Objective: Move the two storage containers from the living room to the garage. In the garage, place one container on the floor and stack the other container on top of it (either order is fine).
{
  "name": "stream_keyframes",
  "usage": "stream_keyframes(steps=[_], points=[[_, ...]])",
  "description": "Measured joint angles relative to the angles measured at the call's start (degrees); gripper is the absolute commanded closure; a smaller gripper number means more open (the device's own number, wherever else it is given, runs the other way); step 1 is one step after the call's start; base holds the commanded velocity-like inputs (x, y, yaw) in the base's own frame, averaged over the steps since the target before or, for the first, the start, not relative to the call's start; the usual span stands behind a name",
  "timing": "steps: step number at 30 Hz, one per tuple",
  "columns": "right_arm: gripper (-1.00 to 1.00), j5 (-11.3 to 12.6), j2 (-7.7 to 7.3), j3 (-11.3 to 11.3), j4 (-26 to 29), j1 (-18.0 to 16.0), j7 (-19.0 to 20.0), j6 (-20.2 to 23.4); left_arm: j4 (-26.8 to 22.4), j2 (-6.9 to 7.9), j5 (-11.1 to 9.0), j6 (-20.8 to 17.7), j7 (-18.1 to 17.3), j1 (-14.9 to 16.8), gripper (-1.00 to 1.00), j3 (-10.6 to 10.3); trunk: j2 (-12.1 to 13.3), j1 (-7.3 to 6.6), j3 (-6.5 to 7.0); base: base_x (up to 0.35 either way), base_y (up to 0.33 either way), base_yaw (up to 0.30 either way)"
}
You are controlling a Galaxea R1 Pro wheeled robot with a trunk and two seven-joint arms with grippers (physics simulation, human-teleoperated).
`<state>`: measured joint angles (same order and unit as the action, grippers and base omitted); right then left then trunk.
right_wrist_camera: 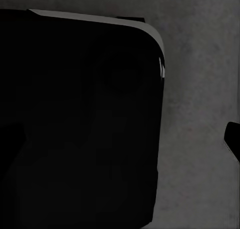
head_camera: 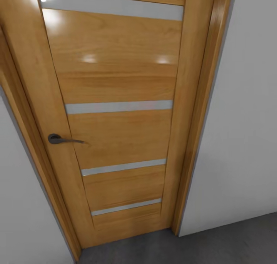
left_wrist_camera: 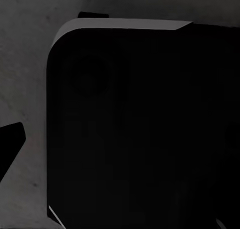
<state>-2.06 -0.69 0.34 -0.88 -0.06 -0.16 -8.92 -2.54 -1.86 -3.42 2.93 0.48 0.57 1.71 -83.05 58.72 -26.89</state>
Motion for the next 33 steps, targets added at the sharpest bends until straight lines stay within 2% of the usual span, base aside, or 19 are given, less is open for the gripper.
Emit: stream_keyframes(steps=[7,16,24,33], points=[[-1.0,0.0,0.0,0.0,0.0,0.0,0.0,0.0,-0.1,0.03,-0.1,0.1,0.0,0.0,-1.0,0.0,0.0,0.0,0.0,0.006,-0.004,0.266],[-1.0,0.0,0.0,0.1,0.0,0.0,0.0,0.0,0.0,0.04,-3.3,0.2,-0.1,0.0,-1.0,0.0,0.0,0.0,0.0,0.0,0.0,0.266],[-1.0,0.0,0.02,0.1,0.0,0.0,0.0,0.0,-0.1,0.04,-3.6,0.3,-0.2,0.0,-1.0,-0.1,0.0,0.01,0.0,0.0,0.0,0.253],[-1.0,0.1,0.0,0.0,0.0,0.0,0.1,0.0,0.0,0.02,-3.7,0.0,-0.2,0.0,-1.0,-0.2,0.0,-0.02,0.0,0.116,0.0,0.047]])
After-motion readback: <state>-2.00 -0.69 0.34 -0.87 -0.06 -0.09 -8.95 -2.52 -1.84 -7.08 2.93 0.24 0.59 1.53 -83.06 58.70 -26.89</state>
